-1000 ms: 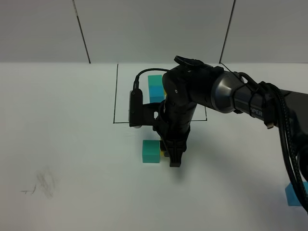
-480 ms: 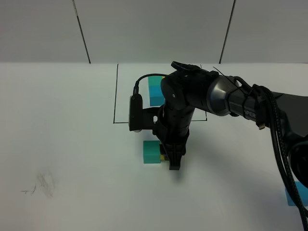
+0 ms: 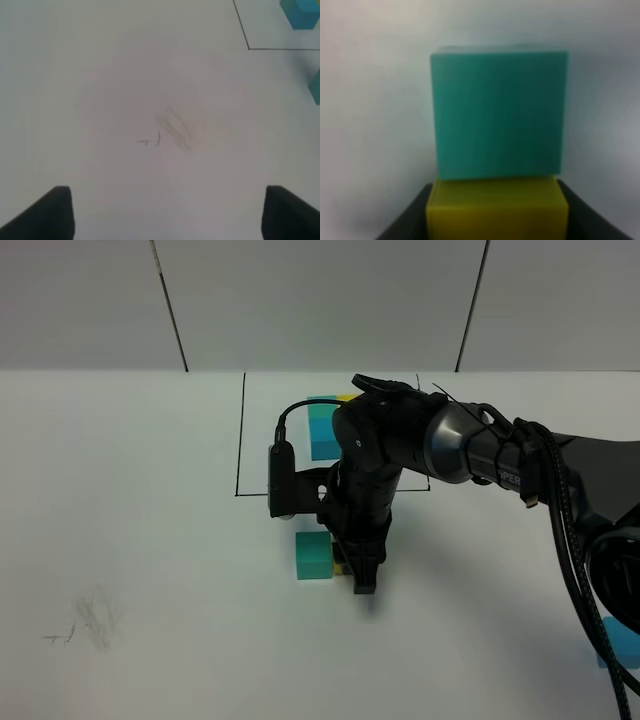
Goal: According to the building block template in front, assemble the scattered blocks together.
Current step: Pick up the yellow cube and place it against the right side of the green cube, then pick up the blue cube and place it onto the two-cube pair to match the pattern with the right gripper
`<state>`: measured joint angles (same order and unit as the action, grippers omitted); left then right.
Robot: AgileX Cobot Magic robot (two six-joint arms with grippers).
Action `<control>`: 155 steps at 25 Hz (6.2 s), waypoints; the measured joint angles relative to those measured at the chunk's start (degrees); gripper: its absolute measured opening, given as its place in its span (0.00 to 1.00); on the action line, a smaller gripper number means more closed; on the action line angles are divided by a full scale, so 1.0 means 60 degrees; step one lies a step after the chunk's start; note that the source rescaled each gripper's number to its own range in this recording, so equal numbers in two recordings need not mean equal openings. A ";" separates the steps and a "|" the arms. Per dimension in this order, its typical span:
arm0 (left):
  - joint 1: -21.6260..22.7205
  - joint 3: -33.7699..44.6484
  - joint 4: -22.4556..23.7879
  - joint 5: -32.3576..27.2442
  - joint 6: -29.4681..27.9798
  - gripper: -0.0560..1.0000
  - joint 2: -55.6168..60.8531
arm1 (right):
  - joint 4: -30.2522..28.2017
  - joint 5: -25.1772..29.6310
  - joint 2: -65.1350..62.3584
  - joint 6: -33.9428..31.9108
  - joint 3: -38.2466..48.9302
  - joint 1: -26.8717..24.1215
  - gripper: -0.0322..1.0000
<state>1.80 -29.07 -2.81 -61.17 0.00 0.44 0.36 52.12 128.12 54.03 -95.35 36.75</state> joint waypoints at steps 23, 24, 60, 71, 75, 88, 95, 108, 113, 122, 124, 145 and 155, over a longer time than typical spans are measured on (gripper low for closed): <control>0.0000 0.0000 0.0000 0.0000 0.0000 0.67 0.0000 | 0.0261 -0.0124 0.0285 0.0603 -0.0011 -0.0176 0.22; 0.0000 0.0000 0.0000 0.0000 0.0000 0.67 0.0000 | 0.0278 -0.0124 0.0296 0.0634 -0.0011 -0.0176 0.22; 0.0000 0.0000 0.0000 0.0000 0.0000 0.67 0.0000 | -0.2917 0.0058 -0.2493 -0.9005 0.1109 -0.0762 1.00; 0.0000 0.0000 0.0000 0.0000 0.0000 0.67 0.0000 | -0.3041 -0.1902 -0.6674 -1.2213 0.7085 -0.3162 1.00; 0.0000 0.0000 0.0000 0.0000 0.0000 0.67 0.0000 | -0.2904 -0.2092 -0.6818 -1.2392 0.7993 -0.3843 1.00; 0.0000 0.0000 0.0000 0.0000 0.0000 0.67 0.0000 | -0.2455 -0.3458 -0.6825 -1.2421 0.9606 -0.4362 0.97; 0.0000 0.0000 0.0000 0.0000 0.0000 0.67 0.0000 | -0.2422 -0.4130 -0.6209 -1.2421 0.9781 -0.4796 0.94; 0.0000 0.0000 0.0000 0.0000 0.0000 0.67 0.0000 | -0.2408 -0.4680 -0.5068 -1.2305 0.9772 -0.4838 0.53; 0.0000 0.0000 0.0000 0.0000 0.0000 0.67 0.0000 | -0.2286 -0.4496 -0.5147 -1.1585 0.9772 -0.4838 0.23; 0.0000 0.0000 0.0000 0.0000 0.0000 0.67 0.0000 | -0.0786 -0.2550 -0.7489 -1.0747 0.9090 -0.3482 0.23; 0.0000 0.0000 0.0000 0.0000 0.0000 0.67 0.0000 | -0.0395 -0.2516 -0.7622 -1.0819 0.8866 -0.2823 0.23; 0.0000 0.0000 0.0000 0.0000 0.0000 0.67 0.0000 | 0.0002 -0.2636 -0.3039 -1.3729 0.4793 0.1587 0.23; 0.0000 0.0000 0.0000 0.0000 0.0000 0.67 0.0000 | -0.0230 -0.2169 -0.1681 -1.4382 0.3013 0.1886 0.23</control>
<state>1.80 -29.07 -2.81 -61.17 0.00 0.44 -1.02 39.10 118.04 -32.26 -77.27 48.06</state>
